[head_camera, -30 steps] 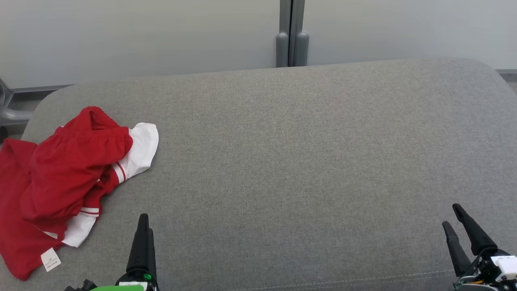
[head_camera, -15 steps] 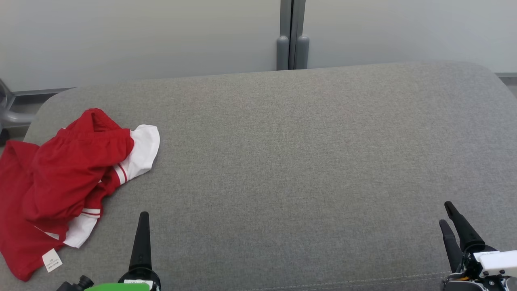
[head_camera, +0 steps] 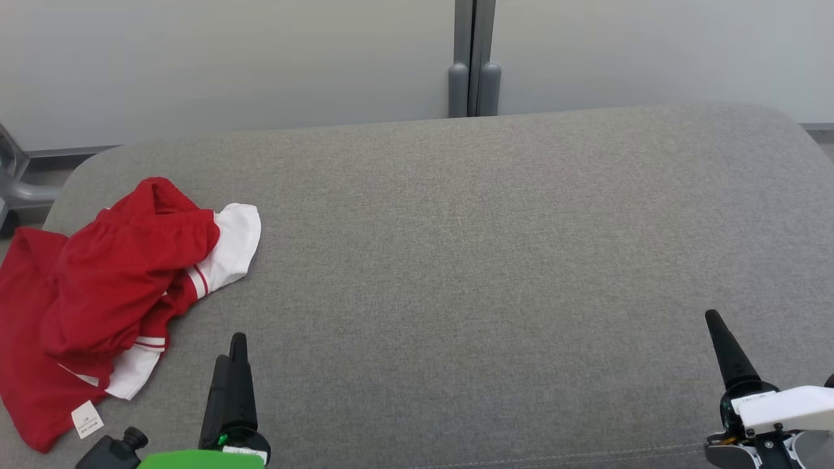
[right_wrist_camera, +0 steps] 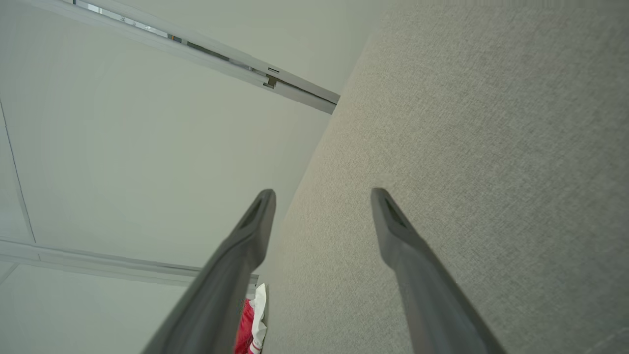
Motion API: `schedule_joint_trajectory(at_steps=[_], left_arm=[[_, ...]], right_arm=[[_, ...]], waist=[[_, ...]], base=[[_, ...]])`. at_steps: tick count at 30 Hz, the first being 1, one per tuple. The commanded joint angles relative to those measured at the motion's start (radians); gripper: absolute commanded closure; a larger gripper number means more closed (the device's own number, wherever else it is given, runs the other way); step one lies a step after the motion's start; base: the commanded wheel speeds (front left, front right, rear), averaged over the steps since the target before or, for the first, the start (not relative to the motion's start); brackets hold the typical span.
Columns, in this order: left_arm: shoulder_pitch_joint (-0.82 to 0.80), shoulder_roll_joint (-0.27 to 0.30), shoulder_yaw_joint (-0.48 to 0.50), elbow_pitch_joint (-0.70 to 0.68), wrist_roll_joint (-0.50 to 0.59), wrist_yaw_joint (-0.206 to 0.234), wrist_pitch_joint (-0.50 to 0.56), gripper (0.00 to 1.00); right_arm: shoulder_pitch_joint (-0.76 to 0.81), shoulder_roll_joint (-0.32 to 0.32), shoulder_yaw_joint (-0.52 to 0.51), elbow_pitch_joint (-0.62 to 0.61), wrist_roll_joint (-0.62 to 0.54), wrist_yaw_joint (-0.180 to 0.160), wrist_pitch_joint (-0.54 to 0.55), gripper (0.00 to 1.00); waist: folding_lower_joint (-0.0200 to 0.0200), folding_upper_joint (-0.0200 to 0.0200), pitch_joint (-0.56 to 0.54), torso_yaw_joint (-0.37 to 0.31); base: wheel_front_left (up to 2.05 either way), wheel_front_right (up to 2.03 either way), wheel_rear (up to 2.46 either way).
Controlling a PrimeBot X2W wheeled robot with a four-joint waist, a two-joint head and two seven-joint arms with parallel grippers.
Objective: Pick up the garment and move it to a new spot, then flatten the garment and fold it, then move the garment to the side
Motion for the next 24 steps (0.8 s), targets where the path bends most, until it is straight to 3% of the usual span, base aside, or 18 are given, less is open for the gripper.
schedule_joint_trajectory(at_steps=[1,16,24], left_arm=[[-0.031,0.003,0.004,-0.017,0.060,0.009,-0.005,0.00],[-0.020,0.054,-0.009,0.009,0.397,0.050,-0.020,0.00],[-0.009,0.070,-0.015,0.034,0.499,0.069,-0.026,0.00]], right_arm=[[-0.005,-0.010,0.011,-0.023,-0.048,0.000,-0.018,0.00],[-0.005,-0.012,0.093,-0.038,-0.345,0.001,-0.109,0.00],[0.002,-0.013,0.134,-0.038,-0.462,0.001,-0.147,0.00]], waist=[[0.0000,0.0000,-0.001,0.000],[0.0000,0.0000,-0.020,0.003],[0.0000,0.0000,-0.031,0.007]], base=[[0.00,0.00,0.00],[0.00,0.00,0.00],[0.00,0.00,0.00]])
